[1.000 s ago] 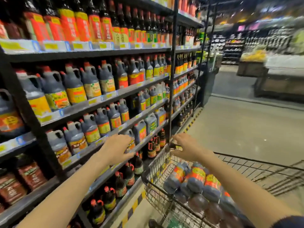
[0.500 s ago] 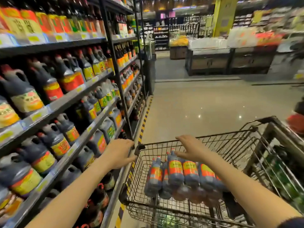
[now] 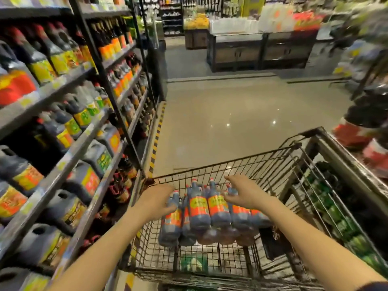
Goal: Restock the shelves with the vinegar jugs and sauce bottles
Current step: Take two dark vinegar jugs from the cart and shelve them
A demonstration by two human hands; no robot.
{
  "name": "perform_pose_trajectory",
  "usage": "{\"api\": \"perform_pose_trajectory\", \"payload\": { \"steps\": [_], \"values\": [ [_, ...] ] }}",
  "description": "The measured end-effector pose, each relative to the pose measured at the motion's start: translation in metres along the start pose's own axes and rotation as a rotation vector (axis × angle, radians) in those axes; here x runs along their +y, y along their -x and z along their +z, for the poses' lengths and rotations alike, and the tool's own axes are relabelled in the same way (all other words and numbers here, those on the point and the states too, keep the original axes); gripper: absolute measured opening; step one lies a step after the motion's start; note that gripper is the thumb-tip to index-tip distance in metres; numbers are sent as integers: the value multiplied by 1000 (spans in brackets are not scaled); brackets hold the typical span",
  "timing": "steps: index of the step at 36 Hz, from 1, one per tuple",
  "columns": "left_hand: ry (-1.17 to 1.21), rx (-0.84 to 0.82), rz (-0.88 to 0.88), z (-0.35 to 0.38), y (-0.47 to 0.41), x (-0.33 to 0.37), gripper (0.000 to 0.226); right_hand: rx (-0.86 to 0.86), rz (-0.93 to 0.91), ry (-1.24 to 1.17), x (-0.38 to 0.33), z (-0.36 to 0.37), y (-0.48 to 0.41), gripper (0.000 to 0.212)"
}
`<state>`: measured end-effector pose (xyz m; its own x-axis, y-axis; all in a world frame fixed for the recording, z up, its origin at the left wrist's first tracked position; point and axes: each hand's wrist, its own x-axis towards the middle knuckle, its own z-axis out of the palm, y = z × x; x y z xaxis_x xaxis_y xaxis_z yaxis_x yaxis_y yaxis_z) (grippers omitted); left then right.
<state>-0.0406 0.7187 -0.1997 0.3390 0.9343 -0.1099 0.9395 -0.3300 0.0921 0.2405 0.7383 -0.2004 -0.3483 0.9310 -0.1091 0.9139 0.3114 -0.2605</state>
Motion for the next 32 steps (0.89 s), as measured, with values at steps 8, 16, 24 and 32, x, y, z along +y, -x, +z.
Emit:
{"api": "perform_pose_trajectory", "payload": {
  "steps": [8,16,24,32],
  "values": [
    [123,-127,-126,38,-42,13,66,-60,27,-91,40,21,-27,65],
    [316,-201,-263,93,-61,22,73,-176,22,-224,70,60,-44,71],
    [564,-216,-354,133,-80,35,57,-248,29,-324,90,102,-59,72],
    [835,-198,-571,174,-112,43,63,-273,63,-363,102,134,-76,71]
  ]
}}
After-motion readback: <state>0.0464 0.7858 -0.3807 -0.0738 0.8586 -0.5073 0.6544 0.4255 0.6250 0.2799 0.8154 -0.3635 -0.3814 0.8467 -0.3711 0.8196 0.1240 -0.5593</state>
